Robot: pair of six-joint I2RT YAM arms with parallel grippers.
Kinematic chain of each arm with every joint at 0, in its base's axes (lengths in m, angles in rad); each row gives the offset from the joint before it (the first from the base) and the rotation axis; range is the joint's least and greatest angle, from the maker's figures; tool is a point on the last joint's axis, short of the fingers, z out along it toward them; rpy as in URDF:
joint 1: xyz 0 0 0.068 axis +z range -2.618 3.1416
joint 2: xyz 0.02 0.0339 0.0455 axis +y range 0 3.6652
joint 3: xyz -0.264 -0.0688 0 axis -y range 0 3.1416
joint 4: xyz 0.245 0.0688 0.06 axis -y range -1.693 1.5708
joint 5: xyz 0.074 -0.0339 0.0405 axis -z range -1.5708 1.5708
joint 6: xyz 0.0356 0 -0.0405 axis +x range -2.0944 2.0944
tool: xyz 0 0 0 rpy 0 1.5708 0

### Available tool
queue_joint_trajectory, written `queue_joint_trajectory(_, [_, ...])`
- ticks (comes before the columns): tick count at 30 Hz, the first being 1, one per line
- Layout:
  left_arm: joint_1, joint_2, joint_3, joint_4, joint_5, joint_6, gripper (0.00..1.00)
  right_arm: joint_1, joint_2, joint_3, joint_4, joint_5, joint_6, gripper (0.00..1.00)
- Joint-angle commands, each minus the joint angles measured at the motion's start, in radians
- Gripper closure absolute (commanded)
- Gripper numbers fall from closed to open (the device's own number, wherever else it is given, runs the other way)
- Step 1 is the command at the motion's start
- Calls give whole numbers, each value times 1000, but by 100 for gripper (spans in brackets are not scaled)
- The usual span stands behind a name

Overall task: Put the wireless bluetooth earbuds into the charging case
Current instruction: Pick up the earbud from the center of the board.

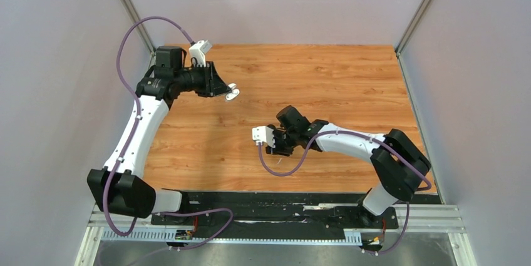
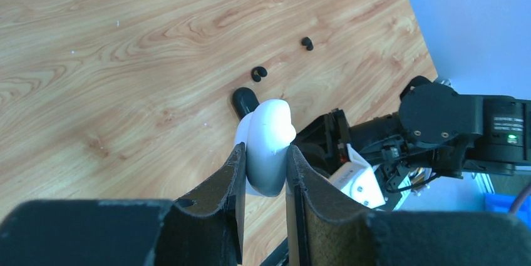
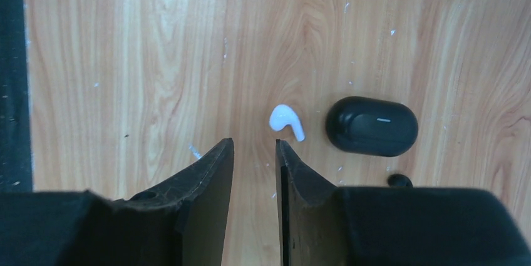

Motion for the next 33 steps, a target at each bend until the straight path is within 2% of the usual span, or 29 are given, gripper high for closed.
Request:
queue_joint_trajectory(1, [8, -71, -21, 45, 14, -30, 100, 6, 59, 31, 101, 33, -49, 69])
queue_joint_trajectory(8, [10, -82, -52, 83, 28, -58, 100, 5, 108, 34, 91, 18, -68, 70])
queue_joint_trajectory(23, [18, -80, -82, 103, 37, -68, 100, 6, 180, 99, 101, 33, -52, 64])
queue_joint_trajectory(33, [21, -76, -86, 110, 45, -77, 100, 5, 205, 118, 76, 19, -56, 70])
